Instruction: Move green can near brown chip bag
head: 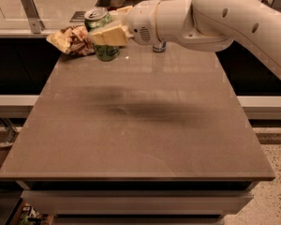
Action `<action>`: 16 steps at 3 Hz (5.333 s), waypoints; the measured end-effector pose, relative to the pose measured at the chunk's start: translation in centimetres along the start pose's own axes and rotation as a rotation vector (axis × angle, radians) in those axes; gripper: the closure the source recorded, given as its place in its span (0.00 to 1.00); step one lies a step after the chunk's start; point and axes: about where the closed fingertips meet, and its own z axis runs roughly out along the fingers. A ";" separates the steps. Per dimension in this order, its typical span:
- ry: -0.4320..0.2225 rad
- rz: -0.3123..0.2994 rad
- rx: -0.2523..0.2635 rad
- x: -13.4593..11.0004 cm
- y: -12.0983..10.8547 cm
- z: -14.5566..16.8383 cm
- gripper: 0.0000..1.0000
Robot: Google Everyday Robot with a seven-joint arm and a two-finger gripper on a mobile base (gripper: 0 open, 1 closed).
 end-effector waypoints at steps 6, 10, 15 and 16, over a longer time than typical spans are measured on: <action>-0.030 0.081 0.094 4.9 -8.2 8.7 1.00; -0.077 0.188 0.103 8.6 -9.2 10.6 1.00; -0.018 0.221 0.149 11.6 -11.0 12.3 0.61; -0.019 0.221 0.145 11.6 -10.8 12.5 0.37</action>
Offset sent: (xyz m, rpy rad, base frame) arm 0.0690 0.0099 -0.0207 0.0469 0.0872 0.0154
